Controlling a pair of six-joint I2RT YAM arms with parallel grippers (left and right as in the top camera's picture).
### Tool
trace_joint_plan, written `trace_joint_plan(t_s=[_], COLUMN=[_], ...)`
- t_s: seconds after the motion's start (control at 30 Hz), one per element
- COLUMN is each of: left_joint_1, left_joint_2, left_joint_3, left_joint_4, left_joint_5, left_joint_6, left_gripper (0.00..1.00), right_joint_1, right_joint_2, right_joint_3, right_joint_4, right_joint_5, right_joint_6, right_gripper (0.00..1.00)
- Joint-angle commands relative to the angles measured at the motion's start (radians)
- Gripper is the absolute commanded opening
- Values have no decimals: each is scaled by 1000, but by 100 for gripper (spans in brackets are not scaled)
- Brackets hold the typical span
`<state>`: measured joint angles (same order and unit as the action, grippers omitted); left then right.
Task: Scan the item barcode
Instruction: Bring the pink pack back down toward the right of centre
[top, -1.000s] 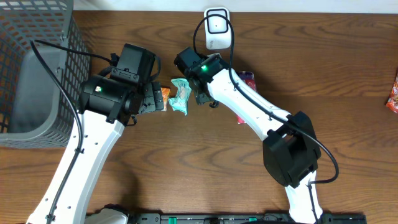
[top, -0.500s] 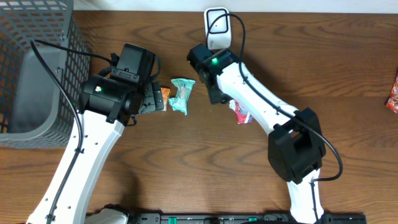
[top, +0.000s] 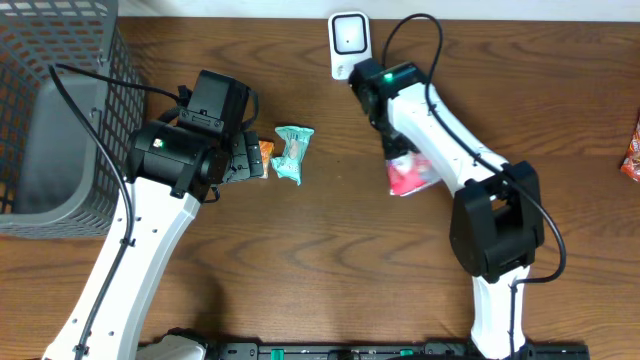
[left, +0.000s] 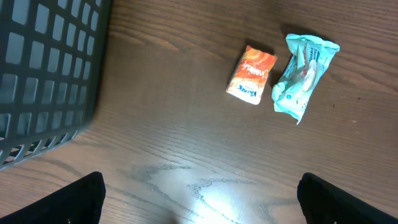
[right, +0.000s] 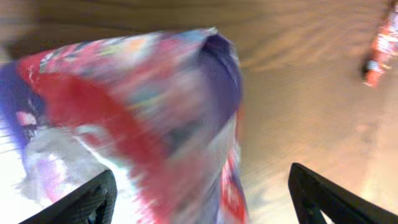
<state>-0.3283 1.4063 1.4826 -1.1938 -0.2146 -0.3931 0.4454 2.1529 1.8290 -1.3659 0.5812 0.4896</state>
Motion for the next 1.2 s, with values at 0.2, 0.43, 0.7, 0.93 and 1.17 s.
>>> trace_joint_plan(t_s=[0.2, 0.43, 0.7, 0.93, 1.17], left_joint_1=[5, 5, 5, 5, 5], left_joint_2=[-5, -5, -5, -5, -5], left_joint_3=[8, 8, 8, 8, 8], left_joint_4=[-3, -3, -3, -3, -3], left_joint_5=[-2, -2, -2, -2, -2], left_joint_6=[-9, -9, -9, -9, -9], left_gripper=[98, 98, 98, 98, 98], right_joint_1=[-30, -31, -29, -27, -28], right_joint_2=[9, 9, 9, 9, 9], right_joint_3=[-3, -3, -8, -66, -190], right_joint_4=[-75, -24, 35, 76, 172], right_joint_5=[85, -169, -329, -321, -238], right_joint_6=[-1, -113, -201, -198, -187], right_gripper=[96, 98, 85, 80, 76])
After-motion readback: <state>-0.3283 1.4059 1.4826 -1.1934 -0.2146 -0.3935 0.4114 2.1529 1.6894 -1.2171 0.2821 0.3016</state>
